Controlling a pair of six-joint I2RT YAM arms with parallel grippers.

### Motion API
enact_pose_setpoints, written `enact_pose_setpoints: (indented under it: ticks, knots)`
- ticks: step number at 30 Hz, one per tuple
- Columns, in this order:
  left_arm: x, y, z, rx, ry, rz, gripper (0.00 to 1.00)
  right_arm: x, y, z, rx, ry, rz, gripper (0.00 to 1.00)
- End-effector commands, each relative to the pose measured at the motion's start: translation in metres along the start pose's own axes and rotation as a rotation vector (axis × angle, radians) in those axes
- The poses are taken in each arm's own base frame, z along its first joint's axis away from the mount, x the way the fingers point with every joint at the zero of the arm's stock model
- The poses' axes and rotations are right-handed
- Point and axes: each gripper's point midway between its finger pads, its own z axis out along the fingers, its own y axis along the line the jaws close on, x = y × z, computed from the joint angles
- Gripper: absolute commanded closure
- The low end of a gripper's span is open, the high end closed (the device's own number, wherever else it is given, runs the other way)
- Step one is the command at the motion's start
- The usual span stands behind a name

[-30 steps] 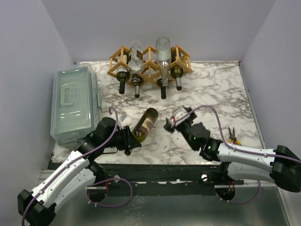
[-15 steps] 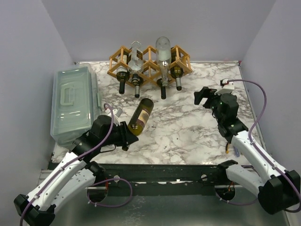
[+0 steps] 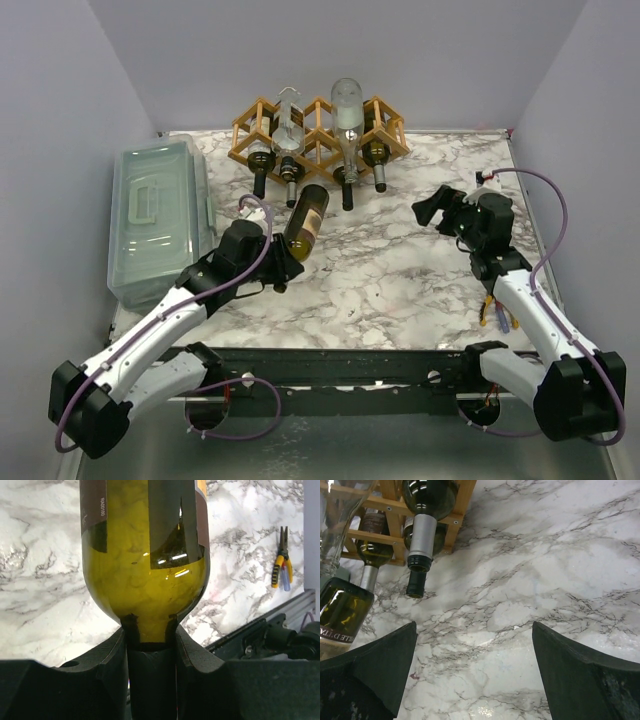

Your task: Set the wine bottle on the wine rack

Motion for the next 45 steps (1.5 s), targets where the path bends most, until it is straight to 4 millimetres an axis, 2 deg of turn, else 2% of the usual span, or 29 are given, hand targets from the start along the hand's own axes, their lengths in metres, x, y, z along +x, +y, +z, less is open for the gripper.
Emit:
enact_pose_setpoints:
  ticks: [1,16,25,32,45]
  knots:
    - [-0.074,-0.038,0.004,0.097,-0.264,0.087,1.0,0.002,0.003,-0.007,-0.025,-0.014,0.003,0.0]
    - [-0.119,-0.03,0.048,-0.033,-0.336,0.136,1.0,0.0,-0.003,-0.01,-0.005,-0.057,-0.003,0.0]
    - [-0.129,-0.027,0.078,-0.073,-0.314,0.143,1.0,-0.005,-0.003,-0.014,0.0,-0.083,-0.011,0.0]
    - [-0.141,-0.017,0.087,-0.133,-0.347,0.15,1.0,-0.005,-0.003,-0.015,-0.001,-0.087,-0.013,0.0]
    - [-0.163,-0.013,0.097,-0.163,-0.388,0.145,1.0,-0.005,-0.003,-0.015,-0.005,-0.087,-0.014,0.0]
